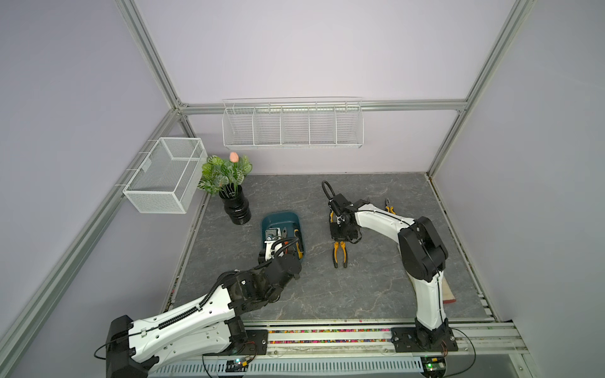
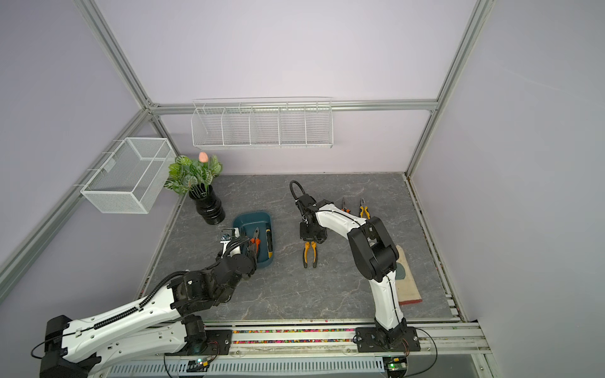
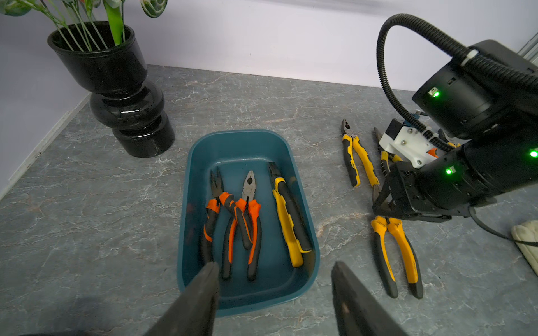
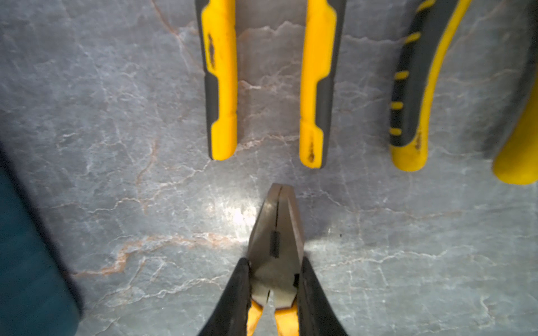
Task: Take the pliers out of the storage box
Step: Place the pliers at the center of the board.
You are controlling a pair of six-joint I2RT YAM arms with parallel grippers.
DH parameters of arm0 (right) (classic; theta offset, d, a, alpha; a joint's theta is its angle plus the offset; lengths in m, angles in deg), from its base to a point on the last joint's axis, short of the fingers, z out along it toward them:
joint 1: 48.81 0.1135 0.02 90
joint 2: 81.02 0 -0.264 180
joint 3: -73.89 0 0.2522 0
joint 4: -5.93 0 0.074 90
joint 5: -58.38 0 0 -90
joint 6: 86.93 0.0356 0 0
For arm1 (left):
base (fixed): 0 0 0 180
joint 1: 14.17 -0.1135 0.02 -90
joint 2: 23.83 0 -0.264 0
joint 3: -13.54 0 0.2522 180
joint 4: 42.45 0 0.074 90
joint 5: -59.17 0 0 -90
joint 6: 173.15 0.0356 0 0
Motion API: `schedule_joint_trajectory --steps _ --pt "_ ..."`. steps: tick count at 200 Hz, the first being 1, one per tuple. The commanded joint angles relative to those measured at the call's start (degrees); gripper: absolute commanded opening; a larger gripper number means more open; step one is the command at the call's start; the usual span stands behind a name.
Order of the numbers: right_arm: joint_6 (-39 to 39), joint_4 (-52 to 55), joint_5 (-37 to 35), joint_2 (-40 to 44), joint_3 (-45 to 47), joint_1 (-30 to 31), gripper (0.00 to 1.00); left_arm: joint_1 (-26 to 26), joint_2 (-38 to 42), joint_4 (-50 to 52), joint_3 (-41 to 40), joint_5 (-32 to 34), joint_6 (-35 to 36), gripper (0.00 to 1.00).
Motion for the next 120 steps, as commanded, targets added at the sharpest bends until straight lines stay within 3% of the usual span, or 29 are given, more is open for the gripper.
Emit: schedule_joint_trajectory --steps 1,120 --pt "0.86 -1.47 0.94 -0.37 0.66 -0.28 0.15 -0.35 -0.38 0.15 -0.01 0.07 -0.35 0.63" --pt "1.91 -2.15 4.01 -3.98 -1.1 -0.94 0.23 -0.59 0.9 0.95 -0.98 0.21 -0.75 0.63"
